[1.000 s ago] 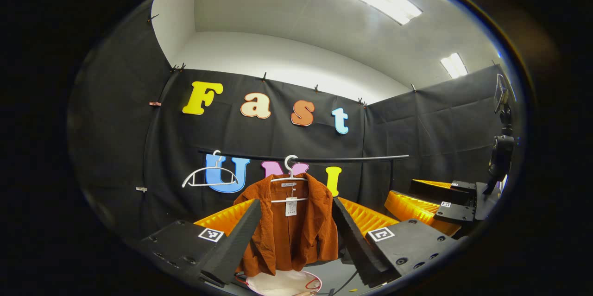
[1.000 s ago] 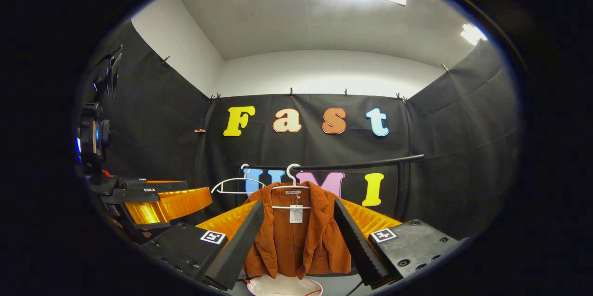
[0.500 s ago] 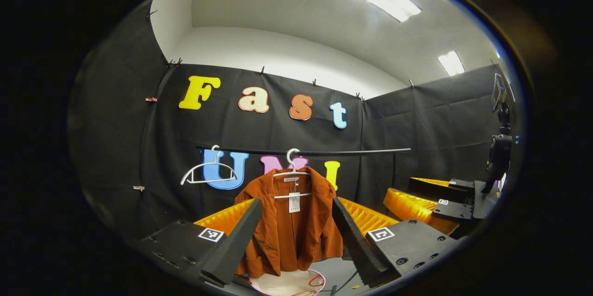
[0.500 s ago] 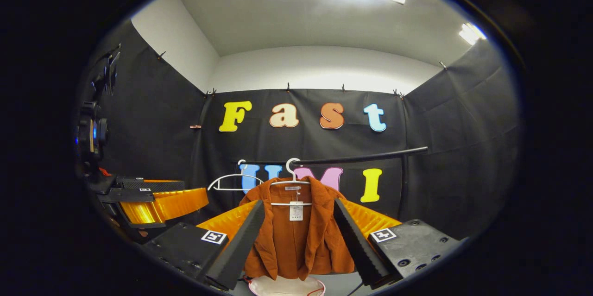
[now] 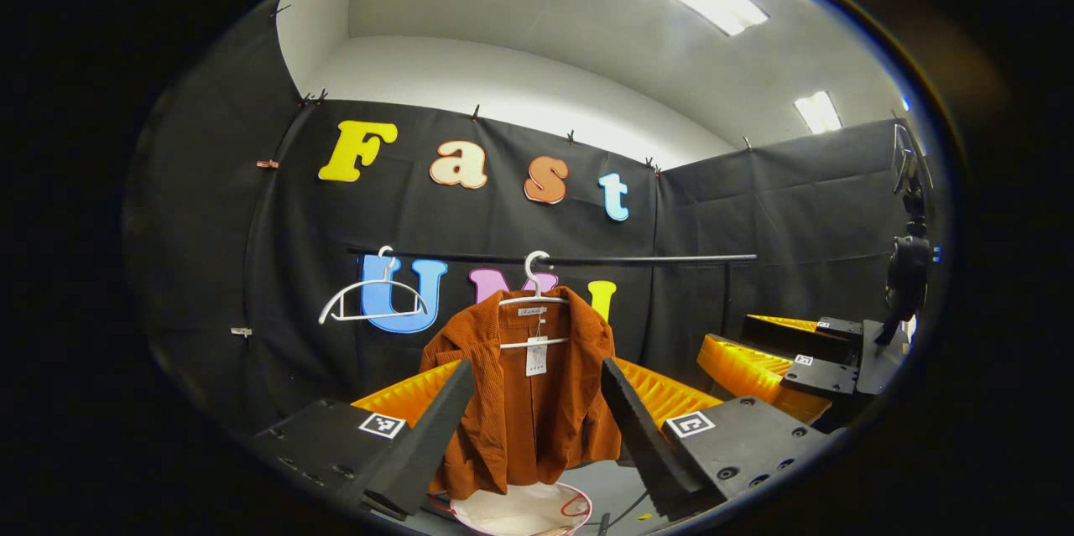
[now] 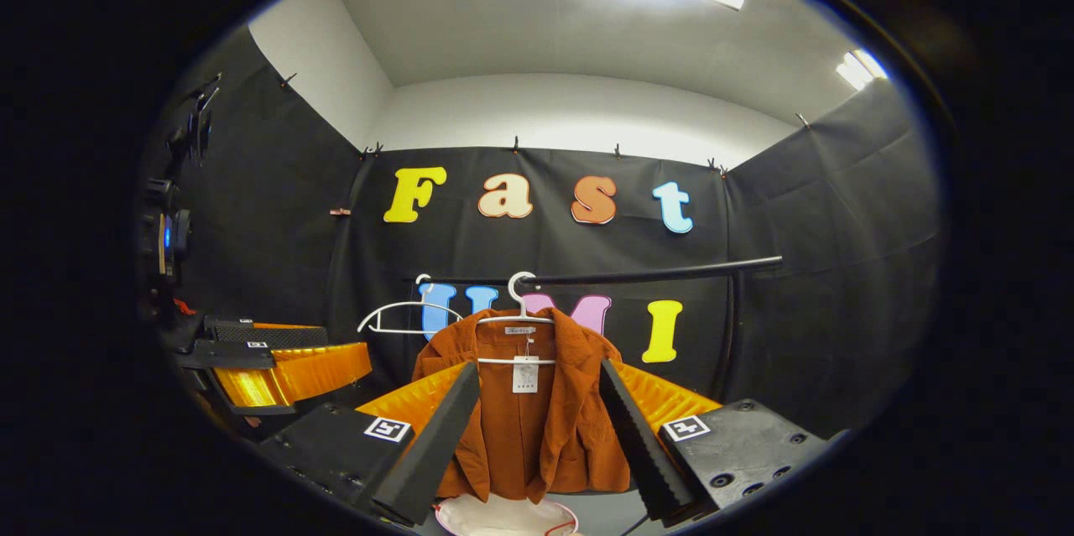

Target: Grasp the clothes on the hanger with both hands and then place them into the laundry hamper below.

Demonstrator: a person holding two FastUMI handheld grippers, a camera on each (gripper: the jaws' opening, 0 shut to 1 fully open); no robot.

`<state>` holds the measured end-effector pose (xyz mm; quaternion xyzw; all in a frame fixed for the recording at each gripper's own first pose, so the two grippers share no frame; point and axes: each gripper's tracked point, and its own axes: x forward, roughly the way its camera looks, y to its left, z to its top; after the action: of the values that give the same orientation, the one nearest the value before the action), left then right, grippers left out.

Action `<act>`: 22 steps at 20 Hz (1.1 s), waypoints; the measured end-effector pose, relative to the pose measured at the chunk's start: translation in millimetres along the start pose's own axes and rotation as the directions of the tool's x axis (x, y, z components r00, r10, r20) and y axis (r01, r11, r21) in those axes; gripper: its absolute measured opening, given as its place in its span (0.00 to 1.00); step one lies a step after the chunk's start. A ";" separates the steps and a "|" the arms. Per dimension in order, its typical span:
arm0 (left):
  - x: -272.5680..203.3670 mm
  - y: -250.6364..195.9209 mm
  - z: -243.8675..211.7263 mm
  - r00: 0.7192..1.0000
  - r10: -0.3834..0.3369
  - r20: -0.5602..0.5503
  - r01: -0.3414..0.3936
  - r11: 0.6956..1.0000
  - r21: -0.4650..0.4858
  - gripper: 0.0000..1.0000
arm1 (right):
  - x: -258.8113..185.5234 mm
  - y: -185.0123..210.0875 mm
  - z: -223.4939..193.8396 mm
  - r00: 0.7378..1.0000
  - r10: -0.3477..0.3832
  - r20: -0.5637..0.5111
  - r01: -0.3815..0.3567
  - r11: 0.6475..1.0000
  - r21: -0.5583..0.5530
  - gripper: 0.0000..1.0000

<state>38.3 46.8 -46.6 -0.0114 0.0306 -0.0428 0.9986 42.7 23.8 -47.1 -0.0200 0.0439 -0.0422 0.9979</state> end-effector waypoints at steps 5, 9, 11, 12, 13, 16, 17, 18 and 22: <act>46.3 12.8 -34.2 0.998 0.007 -0.066 -0.008 1.000 -0.022 0.96 | 48.9 -10.6 -48.1 0.997 0.023 -0.071 -0.020 0.999 0.047 0.93; 86.7 39.5 -54.3 0.994 0.075 -0.085 -0.078 0.996 -0.032 0.97 | 97.3 -24.4 -90.5 0.991 0.055 -0.124 -0.047 0.996 0.071 0.93; 108.9 46.0 -75.4 0.990 0.090 -0.107 -0.094 0.995 -0.033 0.96 | 117.6 -29.6 -105.7 0.986 0.083 -0.144 -0.073 0.994 0.076 0.93; 118.6 50.3 -87.5 0.987 0.102 -0.122 -0.107 0.994 -0.035 0.97 | 126.1 -31.1 -112.9 0.983 0.099 -0.153 -0.088 0.993 0.077 0.93; 127.2 53.5 -98.6 0.984 0.115 -0.137 -0.121 0.992 -0.036 0.97 | 134.4 -33.3 -119.7 0.981 0.112 -0.160 -0.101 0.992 0.074 0.93; 152.4 68.5 -129.5 0.974 0.161 -0.159 -0.169 0.985 -0.040 0.96 | 155.1 -42.8 -142.9 0.973 0.137 -0.188 -0.127 0.990 0.066 0.94; 161.6 73.5 -140.5 0.970 0.170 -0.172 -0.181 0.982 -0.048 0.96 | 160.5 -43.1 -152.5 0.967 0.149 -0.208 -0.136 0.988 0.075 0.93; 169.0 76.4 -153.6 0.965 0.176 -0.193 -0.191 0.980 -0.060 0.96 | 164.0 -43.1 -161.0 0.961 0.162 -0.226 -0.146 0.985 0.086 0.93; 195.3 87.2 -192.8 0.955 0.170 -0.243 -0.204 0.971 -0.122 0.95 | 179.9 -49.0 -179.3 0.947 0.191 -0.260 -0.171 0.981 0.095 0.94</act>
<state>228.0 113.0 -252.9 -0.0760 0.1503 0.0536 0.9843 201.2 -47.0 -238.8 0.0254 0.1785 0.0458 0.9825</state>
